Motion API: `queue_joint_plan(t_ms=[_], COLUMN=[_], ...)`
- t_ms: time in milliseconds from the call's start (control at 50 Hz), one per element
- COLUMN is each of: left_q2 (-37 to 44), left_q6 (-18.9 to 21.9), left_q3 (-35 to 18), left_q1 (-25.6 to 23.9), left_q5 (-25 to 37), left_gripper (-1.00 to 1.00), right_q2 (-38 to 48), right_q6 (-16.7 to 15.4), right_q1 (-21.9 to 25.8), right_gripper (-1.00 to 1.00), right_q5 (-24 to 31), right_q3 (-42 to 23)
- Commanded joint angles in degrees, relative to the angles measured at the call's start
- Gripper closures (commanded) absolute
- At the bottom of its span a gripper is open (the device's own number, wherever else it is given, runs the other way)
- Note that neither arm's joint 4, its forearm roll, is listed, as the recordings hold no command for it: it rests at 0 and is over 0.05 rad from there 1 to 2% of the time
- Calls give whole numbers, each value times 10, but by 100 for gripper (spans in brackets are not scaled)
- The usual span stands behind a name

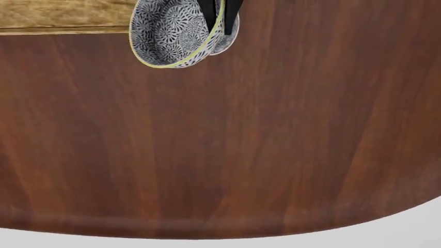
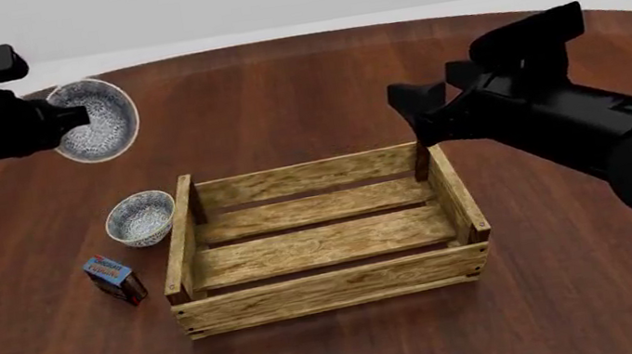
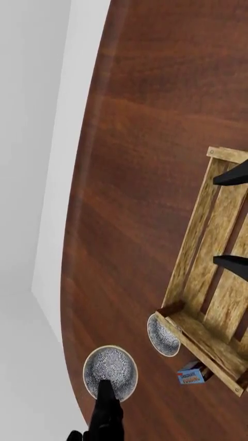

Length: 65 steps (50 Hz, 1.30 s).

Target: Stack the right bowl on the left bowl and place them in the tray.

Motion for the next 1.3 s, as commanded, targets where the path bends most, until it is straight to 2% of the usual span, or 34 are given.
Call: queue_joint_plan(t_ms=[20,320,680,1300], left_q2=[-7,-4,30,101], left_q6=[-4,-18,-23,-27], left_q3=[12,50,75,82], left_q1=[-16,-22,-4,1], left_q5=[6,-13,-50,-89], left_gripper=[100,100,100,100], right_q2=[-1,-1,-1,-1], right_q6=[-1,-1,-1,0], right_q1=[0,0,0,0], right_gripper=[-100,-100,-100,-100], right_q5=[0,0,0,0], right_q3=[0,0,0,0])
